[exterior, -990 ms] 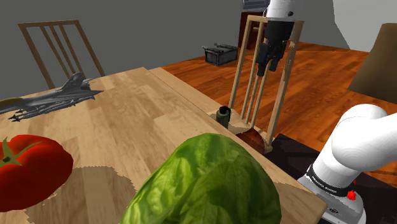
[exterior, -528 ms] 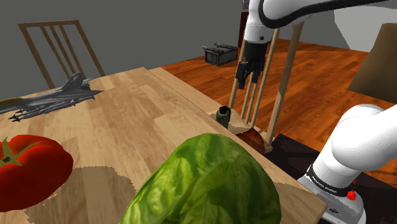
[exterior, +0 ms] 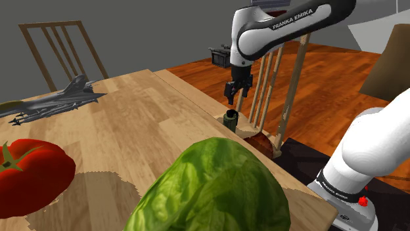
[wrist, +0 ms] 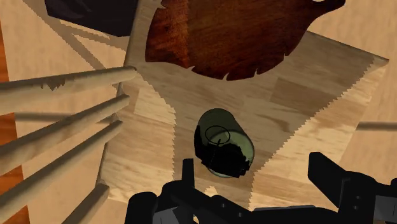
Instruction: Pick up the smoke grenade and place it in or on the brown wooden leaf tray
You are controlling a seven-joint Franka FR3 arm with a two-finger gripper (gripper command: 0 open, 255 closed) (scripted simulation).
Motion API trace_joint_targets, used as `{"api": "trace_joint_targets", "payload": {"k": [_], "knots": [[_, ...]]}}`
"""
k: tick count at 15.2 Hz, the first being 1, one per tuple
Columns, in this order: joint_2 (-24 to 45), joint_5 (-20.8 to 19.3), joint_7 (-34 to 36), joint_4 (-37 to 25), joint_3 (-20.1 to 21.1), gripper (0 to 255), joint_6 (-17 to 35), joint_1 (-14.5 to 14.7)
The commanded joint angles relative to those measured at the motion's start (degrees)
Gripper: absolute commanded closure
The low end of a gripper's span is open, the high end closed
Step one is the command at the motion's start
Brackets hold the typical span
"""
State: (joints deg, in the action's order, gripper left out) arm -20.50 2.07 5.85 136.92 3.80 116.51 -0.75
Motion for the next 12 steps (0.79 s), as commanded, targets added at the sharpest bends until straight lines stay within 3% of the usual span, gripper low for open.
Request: {"api": "trace_joint_targets", "payload": {"k": [1,6,12], "knots": [[4.0,-0.9,1.1,-0.8,0.6,0,3.1,-0.3],[14.3,-3.9,4.4,-4.7,1.6,0,9.2,-0.8],[16.9,-4.3,4.7,-2.4,1.5,0,14.0,-0.9]]}}
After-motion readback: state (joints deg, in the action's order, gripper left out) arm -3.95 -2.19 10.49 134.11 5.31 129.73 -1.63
